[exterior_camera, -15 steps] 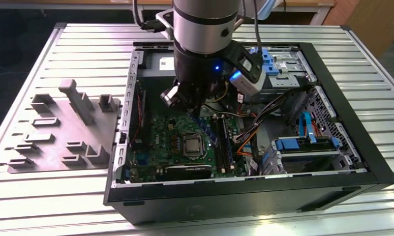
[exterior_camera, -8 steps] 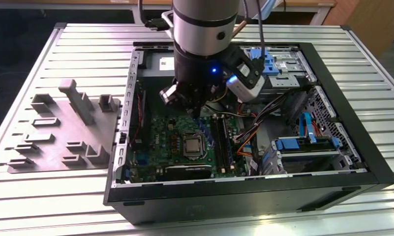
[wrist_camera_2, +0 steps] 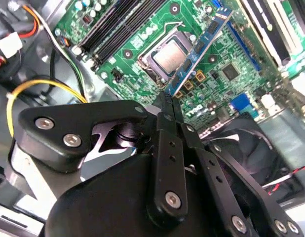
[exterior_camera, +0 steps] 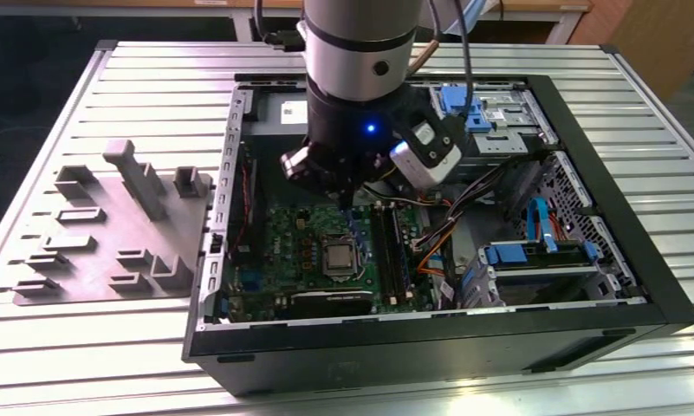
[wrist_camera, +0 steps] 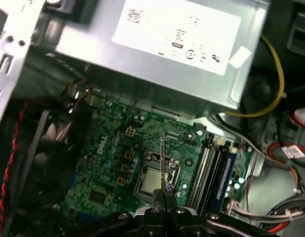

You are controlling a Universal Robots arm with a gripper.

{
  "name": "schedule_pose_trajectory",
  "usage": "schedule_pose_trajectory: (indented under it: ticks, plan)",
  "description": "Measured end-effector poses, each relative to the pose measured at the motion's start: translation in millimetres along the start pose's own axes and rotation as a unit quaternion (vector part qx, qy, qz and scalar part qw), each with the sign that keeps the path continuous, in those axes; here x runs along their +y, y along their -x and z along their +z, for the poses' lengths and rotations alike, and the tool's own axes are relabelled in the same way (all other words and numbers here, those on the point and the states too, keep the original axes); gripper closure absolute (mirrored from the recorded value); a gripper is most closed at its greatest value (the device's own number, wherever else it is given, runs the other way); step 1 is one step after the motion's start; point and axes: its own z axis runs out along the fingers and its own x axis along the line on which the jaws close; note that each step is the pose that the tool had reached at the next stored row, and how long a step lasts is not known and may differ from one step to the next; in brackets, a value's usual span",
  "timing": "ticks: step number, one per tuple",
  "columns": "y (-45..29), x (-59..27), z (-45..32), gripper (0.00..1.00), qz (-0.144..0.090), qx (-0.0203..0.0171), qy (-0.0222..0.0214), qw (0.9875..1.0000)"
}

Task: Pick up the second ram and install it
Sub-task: 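Insert the second ram into the second slot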

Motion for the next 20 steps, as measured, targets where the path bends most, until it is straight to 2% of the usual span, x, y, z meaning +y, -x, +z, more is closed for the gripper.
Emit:
schedule_pose_trajectory:
  ticks: [3, 6, 9, 12, 18, 20]
  plan:
    - [0.0, -0.1, 1.0, 0.88, 0.028, -0.0016, -0.0001, 0.9996]
    - [0.0, -0.1, 2.1, 0.88, 0.055, -0.0031, -0.0001, 0.9985]
    - [0.0, -0.2, 3.1, 0.88, 0.082, -0.0046, -0.0002, 0.9966]
    - [0.0, -0.2, 4.1, 0.88, 0.109, -0.0062, -0.0002, 0.9941]
    - [0.1, -0.3, 4.2, 0.88, 0.111, -0.0063, -0.0002, 0.9938]
    - [2.6, -0.9, 4.4, 0.88, 0.112, -0.0064, -0.0001, 0.9937]
